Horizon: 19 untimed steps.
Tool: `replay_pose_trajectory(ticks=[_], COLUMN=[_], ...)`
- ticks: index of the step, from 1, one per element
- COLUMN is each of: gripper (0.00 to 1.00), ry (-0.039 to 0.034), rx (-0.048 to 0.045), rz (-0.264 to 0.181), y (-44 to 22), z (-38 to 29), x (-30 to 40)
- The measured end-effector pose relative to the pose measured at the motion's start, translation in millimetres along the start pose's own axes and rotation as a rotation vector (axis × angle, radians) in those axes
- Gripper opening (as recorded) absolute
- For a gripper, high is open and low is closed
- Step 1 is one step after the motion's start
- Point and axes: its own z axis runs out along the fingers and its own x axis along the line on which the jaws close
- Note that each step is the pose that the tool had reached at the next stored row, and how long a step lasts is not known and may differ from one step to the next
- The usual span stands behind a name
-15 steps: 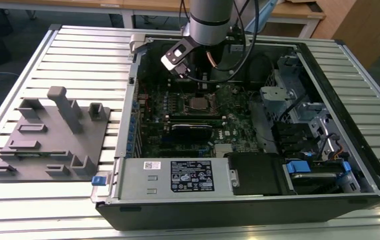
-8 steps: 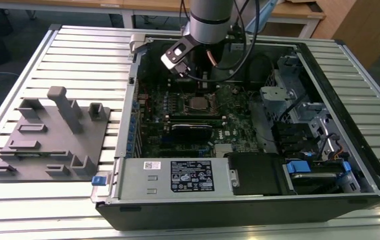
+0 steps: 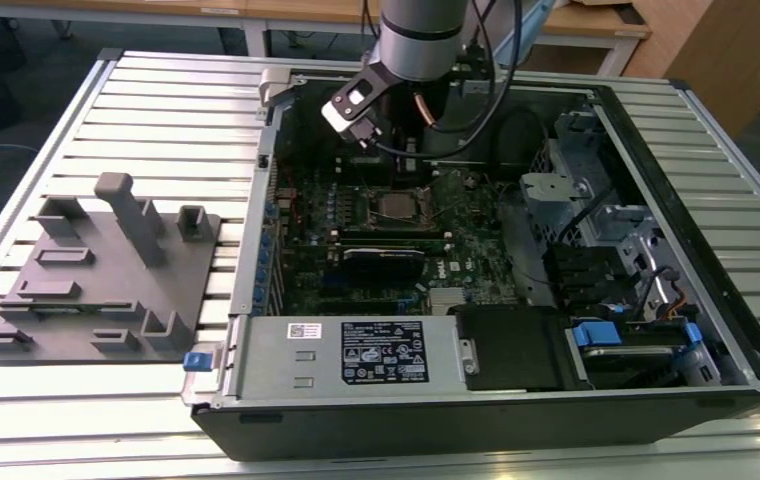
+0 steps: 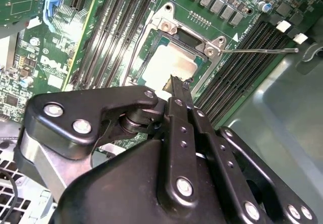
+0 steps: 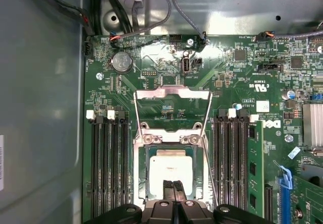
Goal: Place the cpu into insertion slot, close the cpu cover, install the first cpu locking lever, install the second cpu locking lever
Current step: 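Close the cpu cover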
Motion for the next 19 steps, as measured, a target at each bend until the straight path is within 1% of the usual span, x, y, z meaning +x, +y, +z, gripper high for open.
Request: replay_pose_trajectory(ticks=[16, 19], gripper=[0.1, 0.1], ry=[0.0, -0.0001], rx=[0.0, 0.0], rz=[0.0, 0.0], y=[0.5, 0.6], z=[-21.8, -24.9], x=[0.6, 0.6])
